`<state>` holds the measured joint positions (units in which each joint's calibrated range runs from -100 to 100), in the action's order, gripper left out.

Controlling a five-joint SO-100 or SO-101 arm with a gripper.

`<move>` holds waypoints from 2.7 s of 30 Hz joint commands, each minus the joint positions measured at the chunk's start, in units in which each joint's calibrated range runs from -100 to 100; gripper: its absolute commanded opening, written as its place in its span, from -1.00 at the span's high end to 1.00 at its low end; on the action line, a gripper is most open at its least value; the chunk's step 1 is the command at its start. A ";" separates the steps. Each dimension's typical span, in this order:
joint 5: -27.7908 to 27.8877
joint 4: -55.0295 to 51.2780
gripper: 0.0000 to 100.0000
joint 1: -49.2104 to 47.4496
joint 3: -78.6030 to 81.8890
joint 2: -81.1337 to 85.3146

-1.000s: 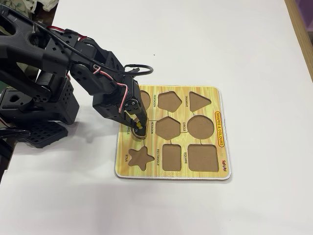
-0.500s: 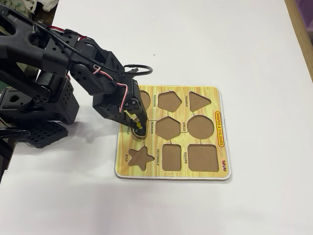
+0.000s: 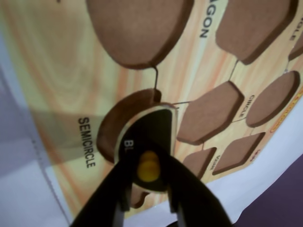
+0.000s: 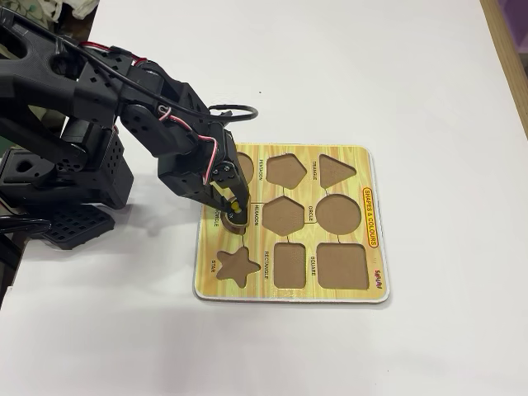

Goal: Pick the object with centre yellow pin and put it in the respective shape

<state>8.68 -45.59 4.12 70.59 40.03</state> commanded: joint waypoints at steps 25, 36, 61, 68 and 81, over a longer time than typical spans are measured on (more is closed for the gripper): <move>-5.28 -2.64 0.97 -0.01 -0.36 0.38; -2.46 -1.78 0.97 0.28 -0.36 0.47; -1.10 -1.69 0.97 3.21 -0.27 0.55; -1.10 -1.69 0.97 3.31 -0.27 0.55; -1.15 -2.04 0.45 3.11 -0.54 0.55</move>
<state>7.33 -47.81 6.92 70.59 40.03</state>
